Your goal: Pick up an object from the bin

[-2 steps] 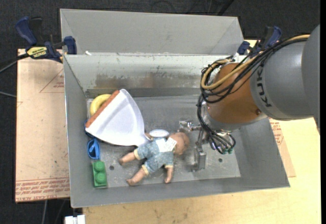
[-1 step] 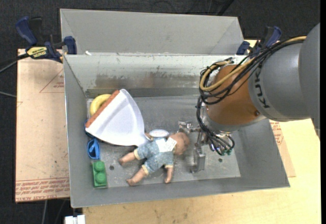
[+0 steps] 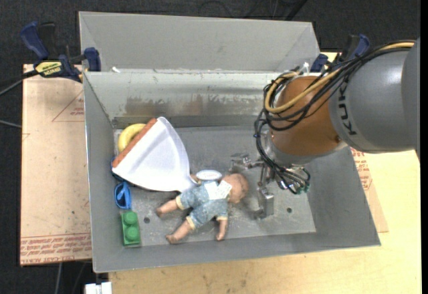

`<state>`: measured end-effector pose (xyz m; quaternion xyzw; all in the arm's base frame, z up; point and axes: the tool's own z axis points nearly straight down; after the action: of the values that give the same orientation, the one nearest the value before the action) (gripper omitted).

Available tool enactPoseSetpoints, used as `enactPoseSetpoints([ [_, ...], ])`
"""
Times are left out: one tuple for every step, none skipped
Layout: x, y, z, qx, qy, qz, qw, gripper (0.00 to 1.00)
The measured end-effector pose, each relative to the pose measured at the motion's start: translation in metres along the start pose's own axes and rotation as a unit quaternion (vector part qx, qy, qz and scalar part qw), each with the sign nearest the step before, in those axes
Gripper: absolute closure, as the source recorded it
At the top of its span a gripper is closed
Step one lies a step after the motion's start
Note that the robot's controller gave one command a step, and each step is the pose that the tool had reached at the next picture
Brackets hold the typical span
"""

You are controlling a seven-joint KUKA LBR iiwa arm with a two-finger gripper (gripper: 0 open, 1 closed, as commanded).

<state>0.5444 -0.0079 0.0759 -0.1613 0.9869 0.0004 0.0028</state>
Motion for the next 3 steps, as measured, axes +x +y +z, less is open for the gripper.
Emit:
enactPoseSetpoints([
  [-0.005,0.014,0.000,0.001,-0.0004,-0.015,0.9999,0.00],
  [-0.015,0.058,-0.008,0.000,-0.0033,-0.173,0.9850,1.00],
  [-0.015,0.058,-0.008,0.000,-0.0032,-0.173,0.9849,1.00],
])
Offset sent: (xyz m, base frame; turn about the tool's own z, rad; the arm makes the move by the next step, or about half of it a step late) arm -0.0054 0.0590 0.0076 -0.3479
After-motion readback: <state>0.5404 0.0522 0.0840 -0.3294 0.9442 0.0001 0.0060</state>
